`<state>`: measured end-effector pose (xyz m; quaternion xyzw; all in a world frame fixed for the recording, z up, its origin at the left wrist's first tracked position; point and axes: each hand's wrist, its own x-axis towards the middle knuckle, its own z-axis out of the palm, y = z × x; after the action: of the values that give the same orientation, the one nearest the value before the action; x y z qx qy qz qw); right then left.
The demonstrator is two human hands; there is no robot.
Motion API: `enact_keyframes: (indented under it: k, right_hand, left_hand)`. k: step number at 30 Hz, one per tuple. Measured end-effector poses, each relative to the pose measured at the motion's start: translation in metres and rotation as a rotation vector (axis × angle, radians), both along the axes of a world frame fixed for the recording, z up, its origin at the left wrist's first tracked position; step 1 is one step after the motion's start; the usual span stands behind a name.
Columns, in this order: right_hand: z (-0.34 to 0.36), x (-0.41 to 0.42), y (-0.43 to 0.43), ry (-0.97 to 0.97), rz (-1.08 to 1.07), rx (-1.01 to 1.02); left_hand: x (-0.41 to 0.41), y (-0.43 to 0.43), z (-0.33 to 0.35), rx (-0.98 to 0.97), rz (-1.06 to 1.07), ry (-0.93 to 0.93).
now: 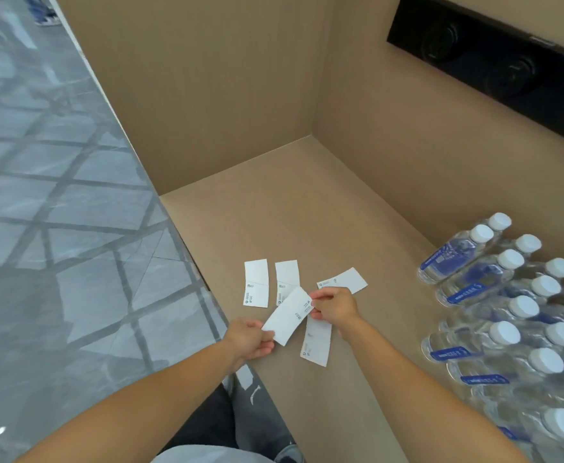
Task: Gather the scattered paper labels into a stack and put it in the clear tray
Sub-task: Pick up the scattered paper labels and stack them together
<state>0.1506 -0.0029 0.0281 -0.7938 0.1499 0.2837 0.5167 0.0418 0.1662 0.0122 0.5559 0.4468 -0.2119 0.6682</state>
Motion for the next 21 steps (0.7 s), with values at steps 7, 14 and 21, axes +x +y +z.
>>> enact_keyframes:
  k: [7, 14, 21]
  right_hand:
    - [-0.007, 0.026, 0.047, -0.010, -0.060, -0.073]
    - [-0.001, 0.056, 0.096, -0.021, 0.146, -0.213]
    - [0.005, 0.040, 0.080, 0.267, 0.219, -0.030]
  left_hand:
    - [0.039, 0.055, -0.012, -0.024, -0.150, 0.013]
    - [0.046, 0.083, -0.010, -0.094, -0.229, 0.028]
    - [0.097, 0.123, 0.008, 0.130, -0.098, -0.046]
